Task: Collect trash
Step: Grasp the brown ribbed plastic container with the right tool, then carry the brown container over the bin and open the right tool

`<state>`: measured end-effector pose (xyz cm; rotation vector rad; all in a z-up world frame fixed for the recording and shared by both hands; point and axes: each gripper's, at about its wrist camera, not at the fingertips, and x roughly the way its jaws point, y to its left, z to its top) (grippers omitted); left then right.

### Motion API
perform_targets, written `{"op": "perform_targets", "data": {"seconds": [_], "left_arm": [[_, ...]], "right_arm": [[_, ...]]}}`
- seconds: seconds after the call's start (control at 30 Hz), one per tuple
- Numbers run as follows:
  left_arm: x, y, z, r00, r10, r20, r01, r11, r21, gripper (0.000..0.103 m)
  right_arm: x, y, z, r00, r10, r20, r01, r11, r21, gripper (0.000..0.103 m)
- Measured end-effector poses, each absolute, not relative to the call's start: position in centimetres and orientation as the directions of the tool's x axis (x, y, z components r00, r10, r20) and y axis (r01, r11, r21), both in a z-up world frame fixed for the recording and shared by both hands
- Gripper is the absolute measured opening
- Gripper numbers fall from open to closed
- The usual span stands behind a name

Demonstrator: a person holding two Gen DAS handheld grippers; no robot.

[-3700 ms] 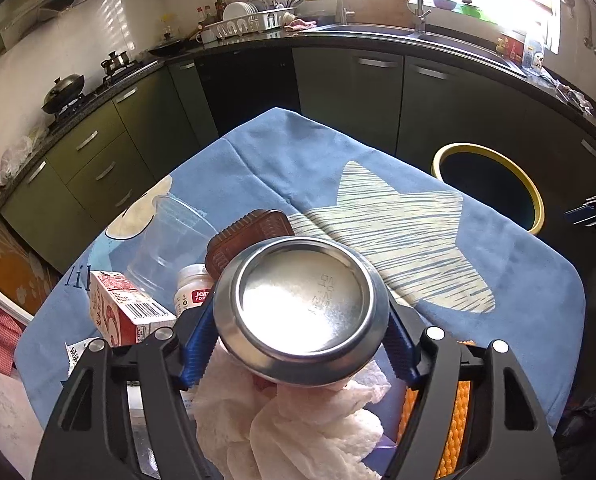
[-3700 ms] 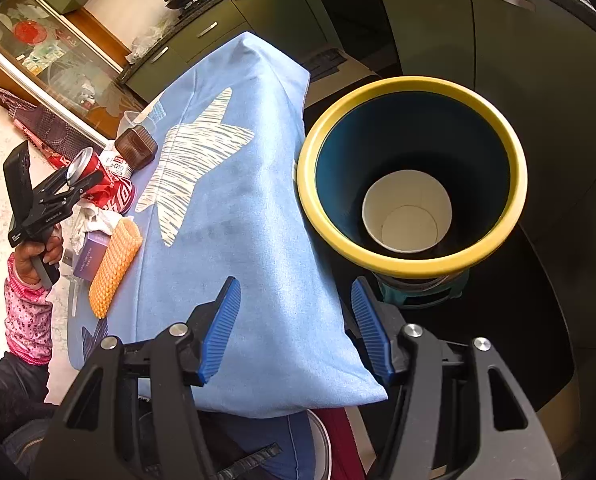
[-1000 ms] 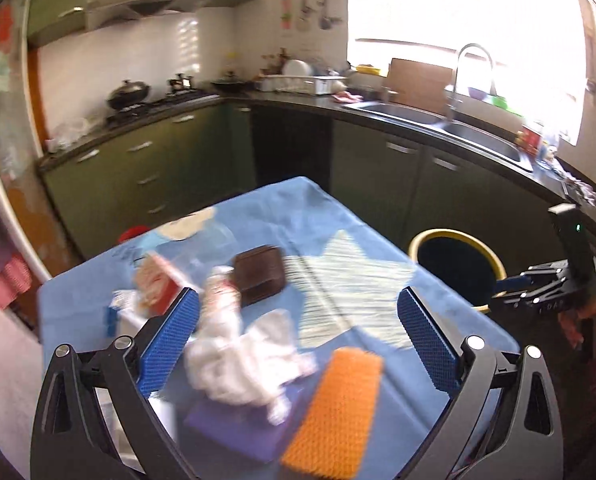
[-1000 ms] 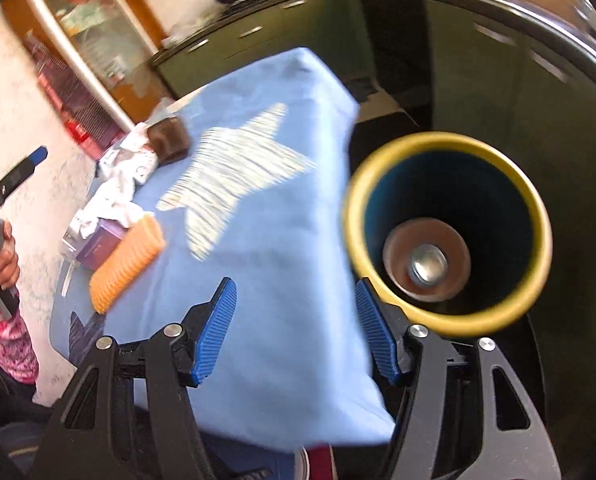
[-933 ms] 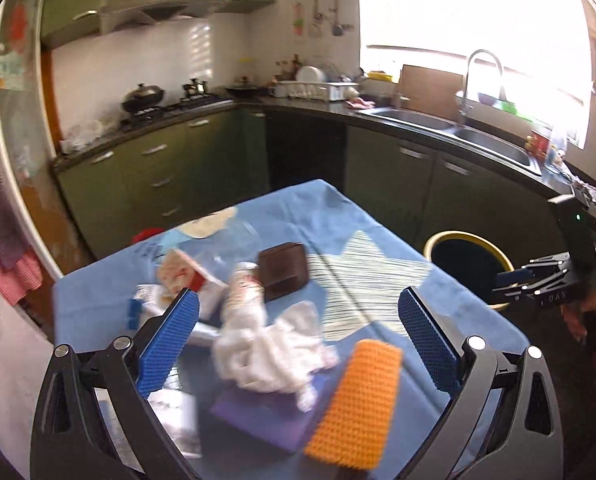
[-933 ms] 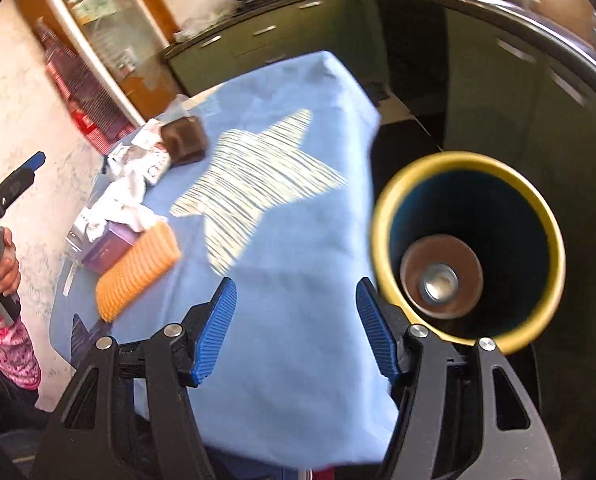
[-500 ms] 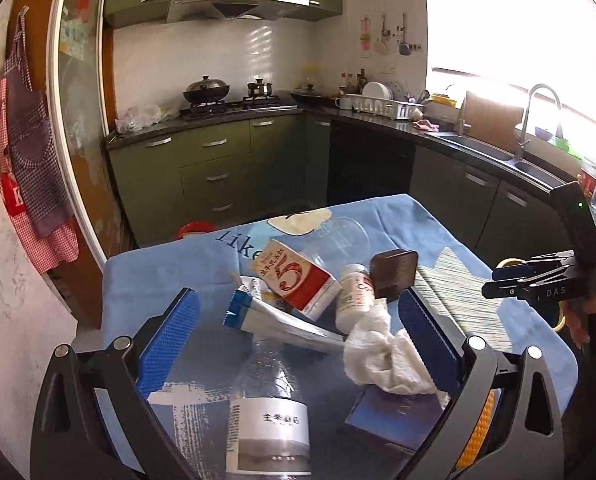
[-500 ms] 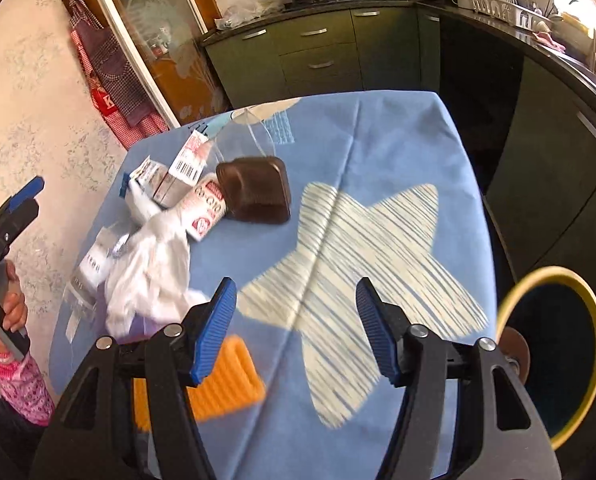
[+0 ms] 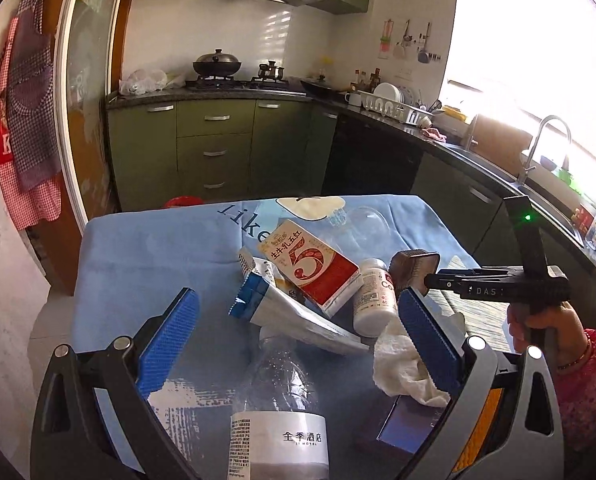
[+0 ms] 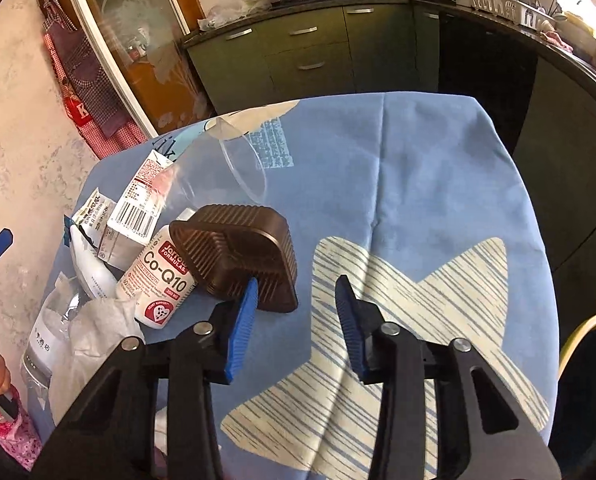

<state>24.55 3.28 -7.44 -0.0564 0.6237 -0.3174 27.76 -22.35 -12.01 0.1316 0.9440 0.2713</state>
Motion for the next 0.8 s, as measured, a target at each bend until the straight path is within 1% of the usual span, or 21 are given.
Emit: {"op": "perform_targets", "data": {"seconds": [0.07, 0.1, 0.13, 0.17, 0.2, 0.27, 0.37, 0.8], "left_arm": [[24.6, 3.0, -7.6, 0.766, -0.309, -0.564, 0.28, 0.95, -0.14, 0.098], [24.5, 2.9, -7.6, 0.766, -0.31, -0.564, 0.283, 0.949, -0.138, 0.098], [24.4, 2.7, -7.7, 0.765, -0.311, -0.564, 0.287, 0.949, -0.134, 0.098], [24.3, 2.6, -7.7, 0.764, -0.312, -0.564, 0.29, 0.948, -0.132, 0.098], [24.4, 2.4, -7.7, 0.763, -0.314, -0.565, 0.294, 0.947, -0.129, 0.098], [24.4, 2.1, -7.9, 0.76, -0.316, -0.568, 0.299, 0.946, -0.125, 0.098], [24.2, 1.8, -7.9, 0.759, -0.32, -0.566, 0.306, 0.944, -0.124, 0.098], [23.1, 1.9, -7.2, 0.772, -0.333, -0.541, 0.319, 0.94, -0.124, 0.098]], "right_arm": [[27.9, -22.0, -11.7, 0.571, 0.28, -0.771, -0.177, 0.96, 0.217, 0.031], [28.0, -21.8, -11.5, 0.577, 0.272, -0.77, -0.179, 0.962, 0.206, 0.03], [28.2, -21.7, -11.4, 0.585, 0.263, -0.767, -0.178, 0.965, 0.194, 0.027], [28.4, -21.6, -11.4, 0.588, 0.259, -0.766, -0.179, 0.965, 0.19, 0.02], [28.6, -21.5, -11.4, 0.588, 0.257, -0.767, -0.181, 0.966, 0.184, 0.018], [28.8, -21.4, -11.4, 0.591, 0.247, -0.768, -0.18, 0.968, 0.174, 0.005], [28.7, -21.2, -11.3, 0.597, 0.246, -0.764, -0.178, 0.969, 0.172, 0.004], [25.7, -24.6, -9.1, 0.629, 0.271, -0.729, -0.126, 0.961, 0.248, 0.004]]}}
